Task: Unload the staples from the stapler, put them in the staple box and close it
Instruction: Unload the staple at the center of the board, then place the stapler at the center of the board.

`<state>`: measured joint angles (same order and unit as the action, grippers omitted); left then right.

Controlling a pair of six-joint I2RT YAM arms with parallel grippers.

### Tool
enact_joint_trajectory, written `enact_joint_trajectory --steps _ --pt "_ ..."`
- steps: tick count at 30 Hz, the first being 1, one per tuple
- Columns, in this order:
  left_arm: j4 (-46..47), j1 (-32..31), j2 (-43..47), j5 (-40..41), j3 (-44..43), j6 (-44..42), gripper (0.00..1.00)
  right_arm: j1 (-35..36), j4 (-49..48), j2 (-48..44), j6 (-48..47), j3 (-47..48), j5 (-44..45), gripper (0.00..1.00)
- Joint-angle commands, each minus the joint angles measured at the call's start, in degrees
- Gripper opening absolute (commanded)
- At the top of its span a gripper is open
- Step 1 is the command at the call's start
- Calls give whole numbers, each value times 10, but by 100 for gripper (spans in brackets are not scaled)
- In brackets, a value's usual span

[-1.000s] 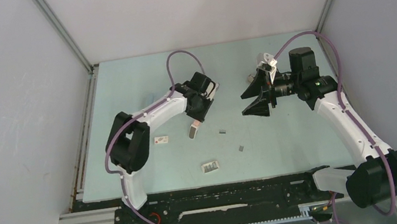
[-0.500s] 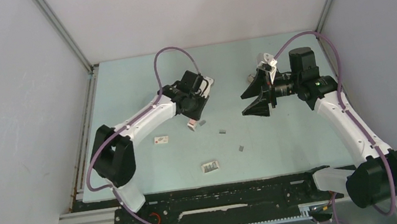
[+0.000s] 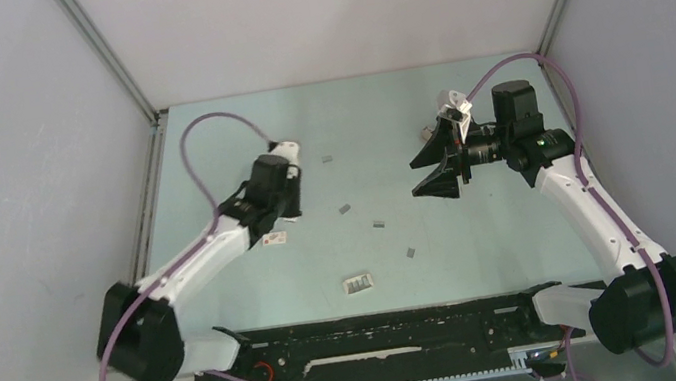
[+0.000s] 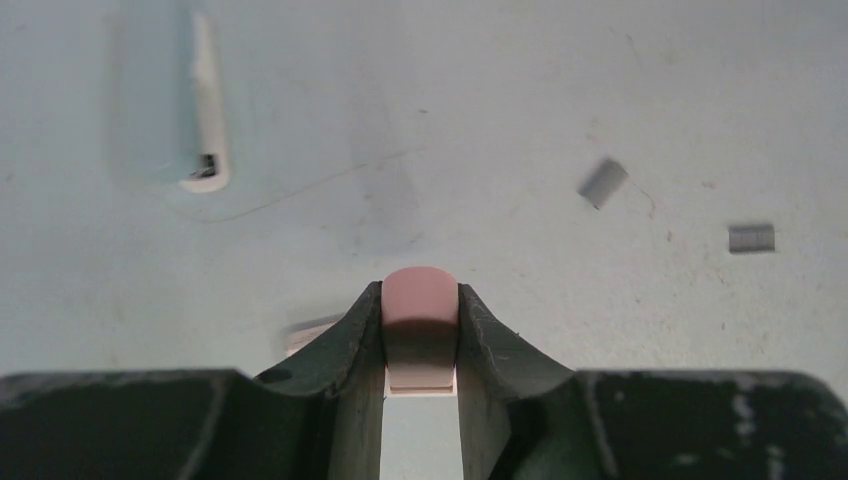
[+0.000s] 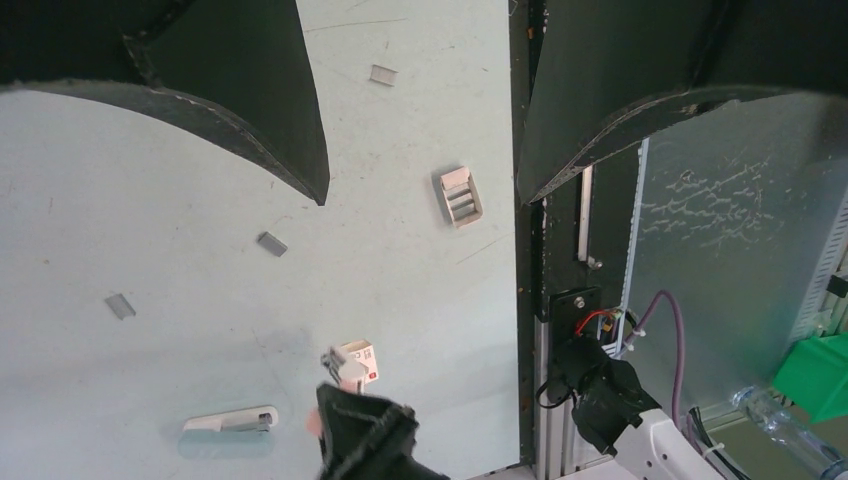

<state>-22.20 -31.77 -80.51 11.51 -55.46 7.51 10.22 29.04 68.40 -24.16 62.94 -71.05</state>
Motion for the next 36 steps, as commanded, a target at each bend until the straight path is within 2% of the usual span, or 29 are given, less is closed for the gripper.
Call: enact_joint_trajectory --steps 1,4,13,18,23,28,36 --pt "210 44 120 34 123 55 0 0 3 -5 -11 -1 -13 78" --pt "249 72 166 77 174 82 0 0 4 -4 -11 0 -13 78" --pt "254 134 236 241 239 169 0 1 5 0 -11 0 -12 78" --pt "284 178 259 255 260 186 0 1 5 2 -11 0 -12 78" --pt "299 220 235 259 258 200 0 1 5 2 -12 -1 -12 78" --pt "298 256 170 252 232 215 0 1 6 3 -13 0 -13 78" --pt "208 262 83 279 141 230 0 -2 5 0 -13 0 -16 78"
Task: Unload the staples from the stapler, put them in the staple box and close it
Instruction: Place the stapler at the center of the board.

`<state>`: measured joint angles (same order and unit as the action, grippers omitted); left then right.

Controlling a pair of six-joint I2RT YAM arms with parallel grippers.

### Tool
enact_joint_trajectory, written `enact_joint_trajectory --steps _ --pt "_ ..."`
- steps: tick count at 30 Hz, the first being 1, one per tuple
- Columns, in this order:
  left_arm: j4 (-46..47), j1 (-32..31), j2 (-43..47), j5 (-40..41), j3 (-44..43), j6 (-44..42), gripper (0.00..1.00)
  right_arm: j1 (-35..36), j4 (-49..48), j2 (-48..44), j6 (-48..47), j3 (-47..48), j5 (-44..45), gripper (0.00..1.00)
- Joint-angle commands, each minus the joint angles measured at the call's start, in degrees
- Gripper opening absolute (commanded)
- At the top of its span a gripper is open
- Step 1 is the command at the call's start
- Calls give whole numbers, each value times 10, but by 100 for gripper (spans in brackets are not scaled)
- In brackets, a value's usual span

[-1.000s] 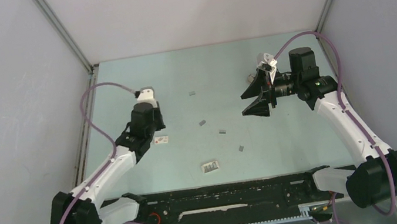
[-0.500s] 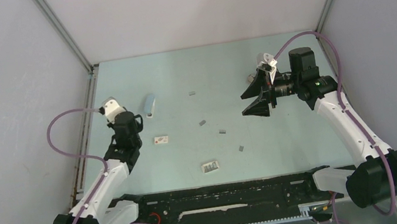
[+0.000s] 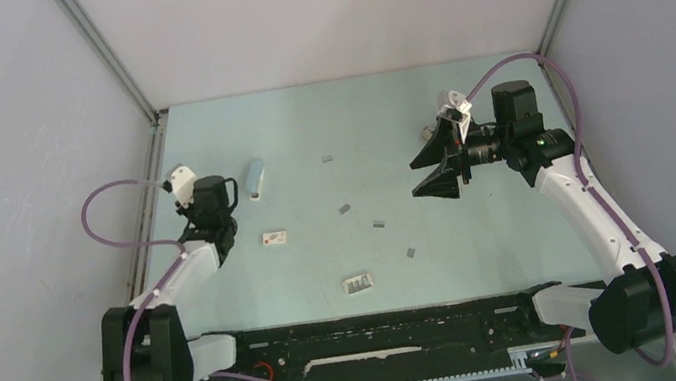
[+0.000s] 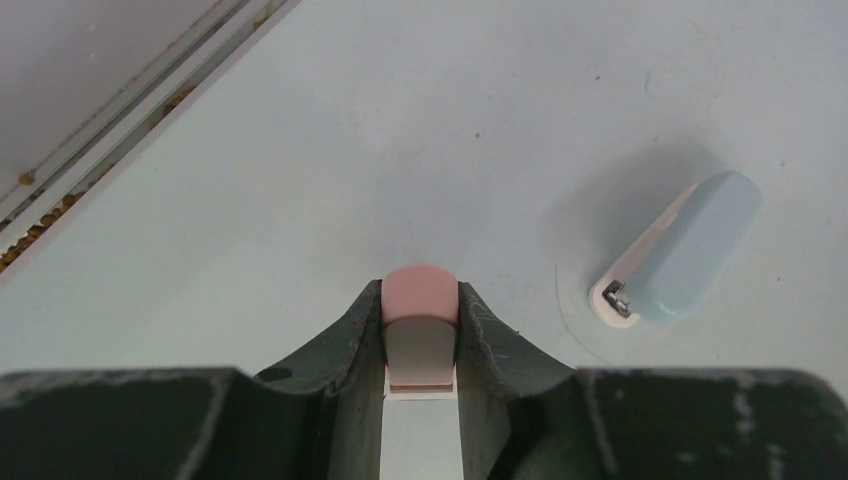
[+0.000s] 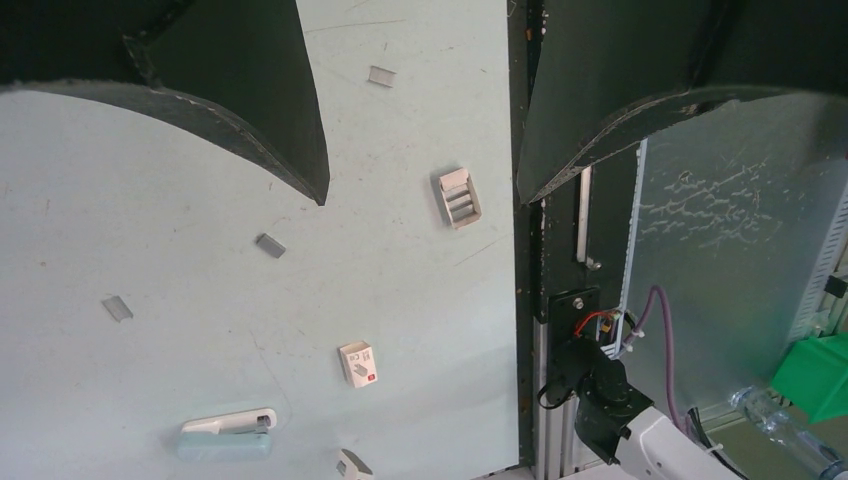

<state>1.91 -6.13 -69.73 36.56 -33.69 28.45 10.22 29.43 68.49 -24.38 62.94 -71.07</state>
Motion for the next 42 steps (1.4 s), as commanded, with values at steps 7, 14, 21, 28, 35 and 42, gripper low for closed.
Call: enact_joint_trajectory --steps 7,14,21,28,35,42 --pt "-160 5 -106 19 -166 74 0 -3 1 -4 -10 -1 -17 78" --pt "-206 5 -132 56 -188 133 0 -5 1 -5 -10 0 -19 78" --pt "-232 -1 -135 117 -162 251 1 -6 2 -3 -10 0 -20 78" --pt "-214 -36 -136 134 -148 263 1 -6 1 -4 -10 0 -21 78" --pt "-238 -70 -135 136 -142 286 1 -7 1 -7 -10 -1 -24 78" --pt "-265 -118 -164 162 -145 311 1 -12 3 -13 -10 0 -29 78"
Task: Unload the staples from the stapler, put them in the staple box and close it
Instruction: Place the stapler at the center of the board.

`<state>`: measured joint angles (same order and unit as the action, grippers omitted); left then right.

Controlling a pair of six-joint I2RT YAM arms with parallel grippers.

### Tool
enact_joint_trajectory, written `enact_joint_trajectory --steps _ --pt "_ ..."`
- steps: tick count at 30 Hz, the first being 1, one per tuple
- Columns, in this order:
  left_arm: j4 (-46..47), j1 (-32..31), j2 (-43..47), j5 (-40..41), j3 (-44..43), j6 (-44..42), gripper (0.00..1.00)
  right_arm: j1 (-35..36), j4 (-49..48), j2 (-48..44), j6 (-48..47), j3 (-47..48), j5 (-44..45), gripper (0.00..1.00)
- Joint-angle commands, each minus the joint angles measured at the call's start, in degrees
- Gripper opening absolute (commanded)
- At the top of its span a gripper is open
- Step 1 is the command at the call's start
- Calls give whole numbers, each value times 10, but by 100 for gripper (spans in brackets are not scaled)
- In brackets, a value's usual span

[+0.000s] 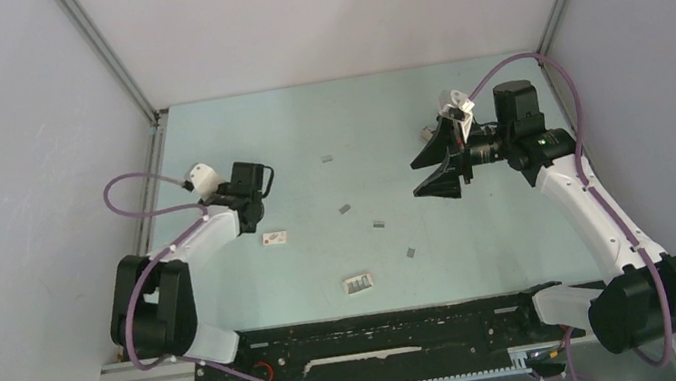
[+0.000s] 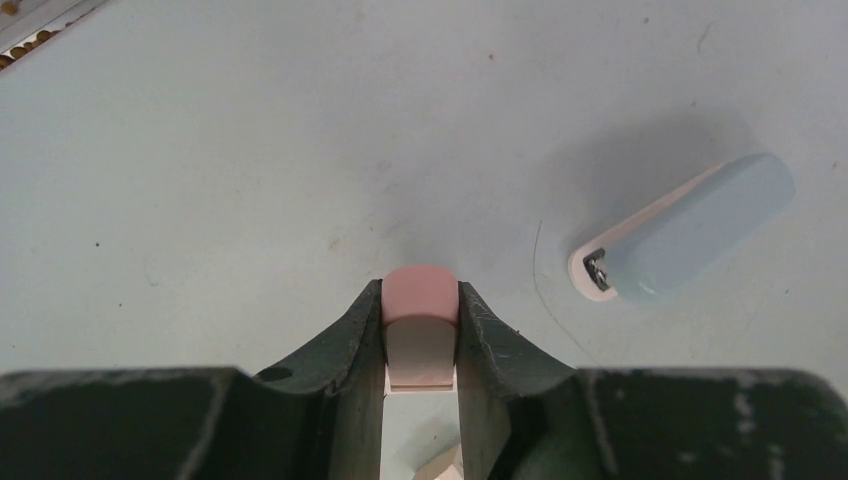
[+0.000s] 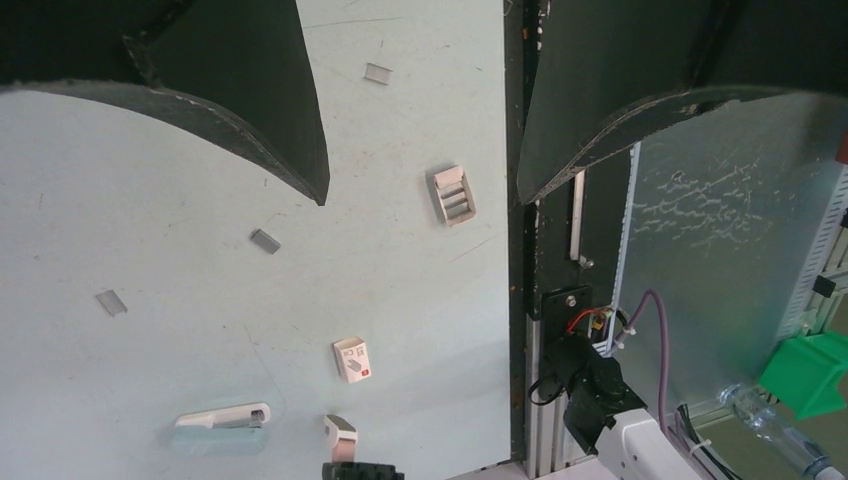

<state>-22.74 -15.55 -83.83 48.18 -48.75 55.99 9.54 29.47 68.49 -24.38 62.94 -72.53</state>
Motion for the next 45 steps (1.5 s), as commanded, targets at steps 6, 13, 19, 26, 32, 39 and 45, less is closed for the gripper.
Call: enact_joint_trajectory --steps 6,13,19,26,32,39,45 --pt "-45 -64 -39 85 -2 61 1 -8 3 -13 -10 0 -18 78" --pt "-55 -81 -71 84 -11 72 10 -7 4 -14 -11 0 -20 78" --pt "-66 -81 -81 80 -19 77 27 -8 5 -14 -12 -1 -20 78" --pt "-85 -82 -38 92 -18 61 58 -8 10 -15 -17 -1 -19 78" --pt "-87 -81 56 96 5 26 66 -7 10 -16 -19 -1 -19 78" --pt "7 -81 186 -44 59 -113 71 -5 24 -22 -39 0 -7 78" --pt "196 -81 321 -327 189 -233 78 0 45 -33 -69 0 0 78"
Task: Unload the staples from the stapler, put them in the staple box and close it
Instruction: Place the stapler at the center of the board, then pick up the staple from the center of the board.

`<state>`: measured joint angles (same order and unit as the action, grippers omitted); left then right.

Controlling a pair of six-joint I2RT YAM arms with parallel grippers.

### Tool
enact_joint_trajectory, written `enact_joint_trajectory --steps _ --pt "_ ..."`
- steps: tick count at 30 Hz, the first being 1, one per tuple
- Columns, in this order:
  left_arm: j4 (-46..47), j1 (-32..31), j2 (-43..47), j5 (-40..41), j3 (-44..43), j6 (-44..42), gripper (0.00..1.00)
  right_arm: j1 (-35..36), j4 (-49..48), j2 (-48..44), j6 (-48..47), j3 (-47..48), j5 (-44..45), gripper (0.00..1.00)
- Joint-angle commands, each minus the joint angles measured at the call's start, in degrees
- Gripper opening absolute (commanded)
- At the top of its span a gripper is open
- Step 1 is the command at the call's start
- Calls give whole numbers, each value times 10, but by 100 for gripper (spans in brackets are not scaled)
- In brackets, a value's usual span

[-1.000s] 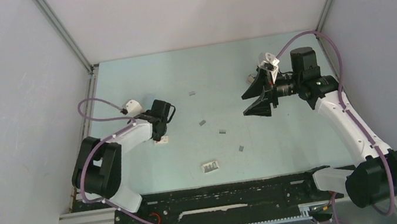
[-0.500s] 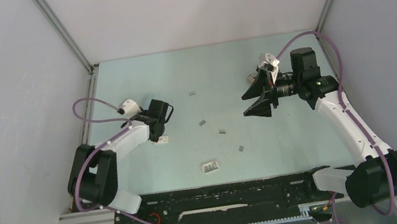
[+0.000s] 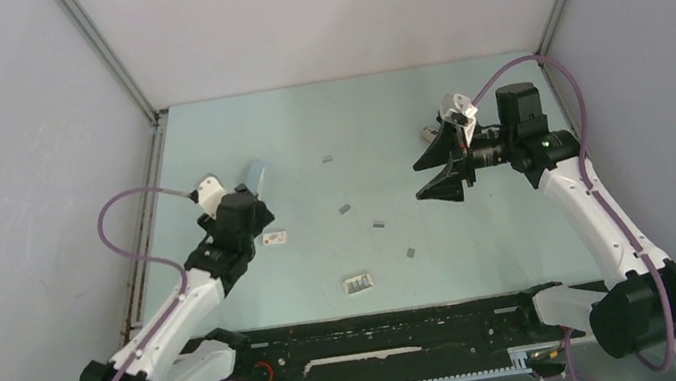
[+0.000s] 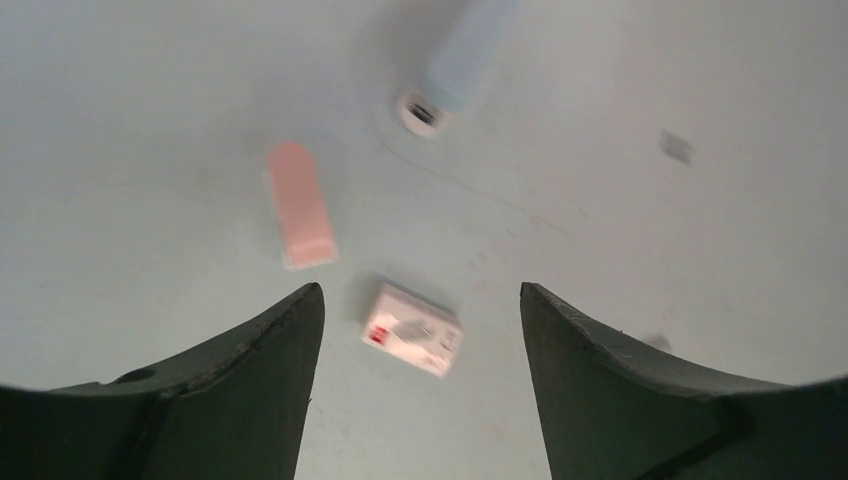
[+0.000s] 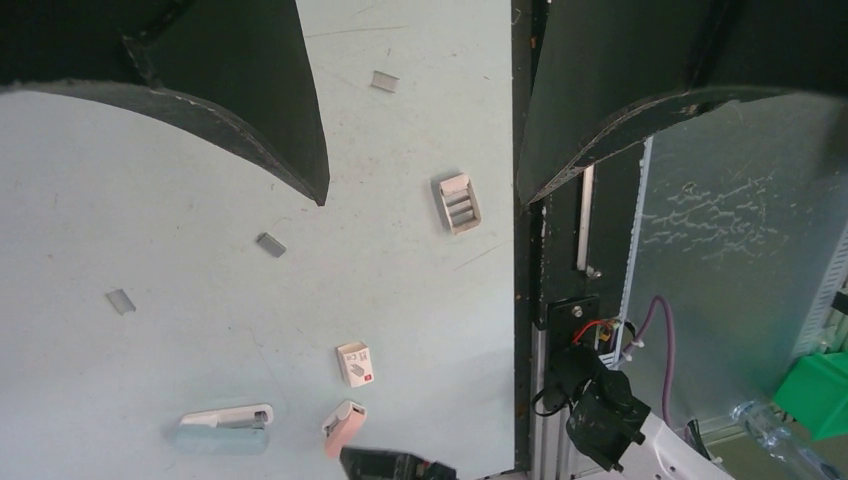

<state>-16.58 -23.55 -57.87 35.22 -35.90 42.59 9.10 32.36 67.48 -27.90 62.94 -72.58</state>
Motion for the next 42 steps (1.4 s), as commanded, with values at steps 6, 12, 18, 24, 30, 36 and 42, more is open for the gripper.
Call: enact_joint_trajectory --steps 6,12,18,24,30,36,42 --pt "171 -1 107 -366 101 -88 81 18 43 -33 -74 -1 8 78" --pt "244 -1 124 -441 153 -61 83 36 75 -45 -119 0 29 78" --pt "294 -1 187 -427 202 -42 88 52 107 -61 -160 -1 50 78" --pt "372 0 215 -445 241 -21 91 75 90 -88 -173 -29 85 79" --pt "430 0 226 -470 277 -19 91 89 106 -100 -198 -39 100 80" --pt "435 -2 193 -481 295 -13 89 110 123 -92 -216 -41 123 80" --pt "441 -9 137 -457 295 -14 76 123 119 -80 -218 -46 141 80"
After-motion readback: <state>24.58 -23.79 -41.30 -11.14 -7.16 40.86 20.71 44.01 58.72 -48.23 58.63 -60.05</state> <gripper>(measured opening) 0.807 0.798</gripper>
